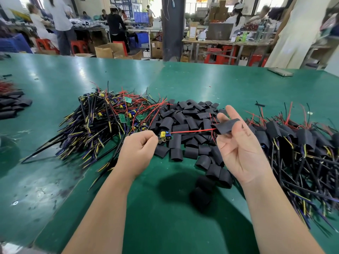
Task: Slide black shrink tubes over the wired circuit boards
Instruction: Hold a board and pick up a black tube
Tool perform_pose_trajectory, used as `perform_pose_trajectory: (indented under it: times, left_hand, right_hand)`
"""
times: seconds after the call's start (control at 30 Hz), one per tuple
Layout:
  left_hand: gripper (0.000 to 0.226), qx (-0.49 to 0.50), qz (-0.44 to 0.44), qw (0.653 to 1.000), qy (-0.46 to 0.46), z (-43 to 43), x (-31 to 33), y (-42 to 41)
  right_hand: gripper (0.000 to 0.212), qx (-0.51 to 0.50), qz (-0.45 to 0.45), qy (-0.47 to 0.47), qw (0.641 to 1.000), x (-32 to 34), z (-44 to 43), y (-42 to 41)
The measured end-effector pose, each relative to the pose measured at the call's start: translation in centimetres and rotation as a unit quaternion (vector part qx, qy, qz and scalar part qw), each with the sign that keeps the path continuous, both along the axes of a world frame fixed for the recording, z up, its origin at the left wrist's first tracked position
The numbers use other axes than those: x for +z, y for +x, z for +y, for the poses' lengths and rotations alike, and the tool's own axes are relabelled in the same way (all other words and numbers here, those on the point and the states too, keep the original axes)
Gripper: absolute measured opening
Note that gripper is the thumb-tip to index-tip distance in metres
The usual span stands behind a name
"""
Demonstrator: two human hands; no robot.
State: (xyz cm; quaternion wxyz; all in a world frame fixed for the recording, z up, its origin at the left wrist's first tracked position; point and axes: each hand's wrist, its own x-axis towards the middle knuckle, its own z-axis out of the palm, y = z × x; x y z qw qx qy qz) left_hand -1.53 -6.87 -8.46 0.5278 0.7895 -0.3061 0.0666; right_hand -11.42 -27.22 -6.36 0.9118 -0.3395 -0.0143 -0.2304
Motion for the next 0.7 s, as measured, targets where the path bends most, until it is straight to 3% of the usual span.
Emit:
perform_pose_trajectory:
  times: [0.07,0.23,0.47,0.7]
  left_hand:
    - [0.031,-0.012,-0.006,1.0,0.005,-0.4,0.0,-0.3]
    - [0.032,-0.06,-0.012,0.998,0.0,-1.4,-0.1,-1.4]
    - [0.029,-0.074,0.012,0.997,-0.005,-1.8,0.5,-1.7]
    - [0.029,-0.097,0.044,0.994,-0.028,-1.5,0.9,-1.6]
  right_hand:
    - [0.03,0.006,0.019,-0.032,0.999,-0.1,1.0,0.2]
    - [0.031,0.01,0.068,-0.128,0.989,-0.8,3.8,1.0]
    - [0.022,0.084,0.033,-0.1,0.991,-0.7,3.5,0.7]
    - [0.014,0.015,0.081,-0.179,0.98,-0.9,3.0,1.0]
